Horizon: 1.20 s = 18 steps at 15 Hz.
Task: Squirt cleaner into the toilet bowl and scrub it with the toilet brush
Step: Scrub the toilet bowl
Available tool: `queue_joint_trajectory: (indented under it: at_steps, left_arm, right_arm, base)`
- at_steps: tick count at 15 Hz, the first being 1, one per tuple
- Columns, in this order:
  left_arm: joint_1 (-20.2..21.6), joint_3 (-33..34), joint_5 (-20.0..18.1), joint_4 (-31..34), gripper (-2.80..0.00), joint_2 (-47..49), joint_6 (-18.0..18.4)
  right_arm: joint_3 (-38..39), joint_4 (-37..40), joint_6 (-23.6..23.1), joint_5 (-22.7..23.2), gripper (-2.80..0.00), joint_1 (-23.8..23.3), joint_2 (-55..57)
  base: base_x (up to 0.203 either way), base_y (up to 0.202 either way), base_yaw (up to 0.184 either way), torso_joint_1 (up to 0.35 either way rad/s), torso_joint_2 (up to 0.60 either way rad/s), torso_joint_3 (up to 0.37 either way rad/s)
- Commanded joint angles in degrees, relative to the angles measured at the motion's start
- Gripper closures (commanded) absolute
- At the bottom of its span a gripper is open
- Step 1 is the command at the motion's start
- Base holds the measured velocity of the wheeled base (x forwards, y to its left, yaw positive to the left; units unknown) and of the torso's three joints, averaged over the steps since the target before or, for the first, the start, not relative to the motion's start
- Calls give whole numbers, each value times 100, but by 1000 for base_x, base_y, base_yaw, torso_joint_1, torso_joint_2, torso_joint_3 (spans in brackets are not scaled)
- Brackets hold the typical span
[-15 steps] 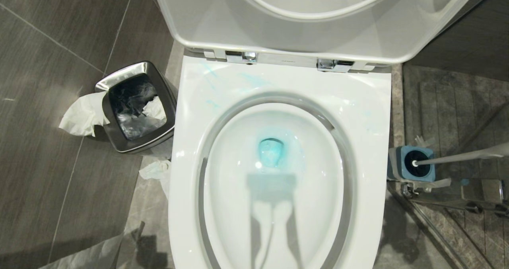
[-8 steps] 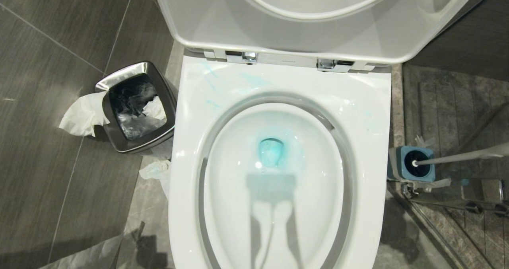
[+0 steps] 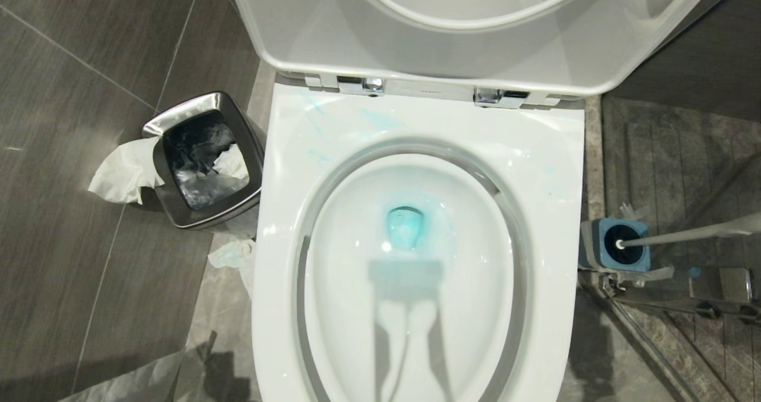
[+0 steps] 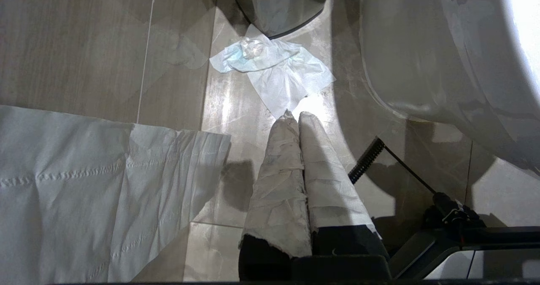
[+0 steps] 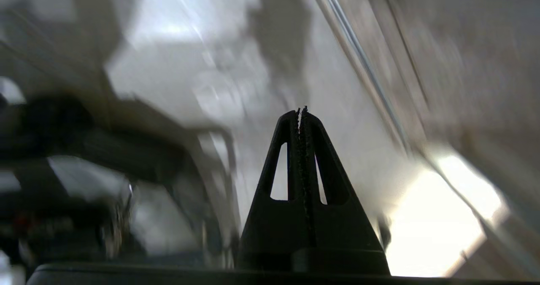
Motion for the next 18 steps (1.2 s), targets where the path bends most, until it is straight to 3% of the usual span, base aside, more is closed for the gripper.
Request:
queue_joint_trajectory:
  at_steps: [1, 4, 6, 8, 9, 12, 15, 18]
  left_arm:
    - [1, 9, 1, 4, 0, 8, 1]
    - [1, 9, 1, 4, 0, 8, 1]
    - [1, 9, 1, -5, 0, 8, 1]
    - [1, 9, 1, 4, 0, 8, 1]
    - [-4, 9, 1, -4, 0, 8, 1]
    - [1, 9, 1, -1, 0, 8, 1]
    - [1, 9, 1, 3, 0, 8, 1]
    - [1, 9, 1, 4, 0, 8, 1]
  right_arm:
    - [1065, -2537, -128, 284, 0, -178, 358]
    - [2199, -4903, -278, 395, 0, -216, 1019]
    - [2476, -5604, -314, 398, 0, -225, 1357]
    - [2495, -5768, -319, 358, 0, -222, 1526]
    - [2528, -5894, -333, 355, -280, -218, 1566]
    - [2602, -6007, -301, 308, -280, -217, 1706]
    - [2660, -6098, -276, -16, -280, -217, 1918]
    - [2824, -6659, -223, -103, -280, -211, 2259]
  base:
    - [0, 0, 0, 0, 0, 0]
    - [0, 0, 0, 0, 0, 0]
    - [0, 0, 0, 0, 0, 0]
    - [0, 0, 0, 0, 0, 0]
    - [0, 0, 0, 0, 0, 0]
    - [0, 0, 0, 0, 0, 0]
    - [0, 0, 0, 0, 0, 0]
    - [0, 0, 0, 0, 0, 0]
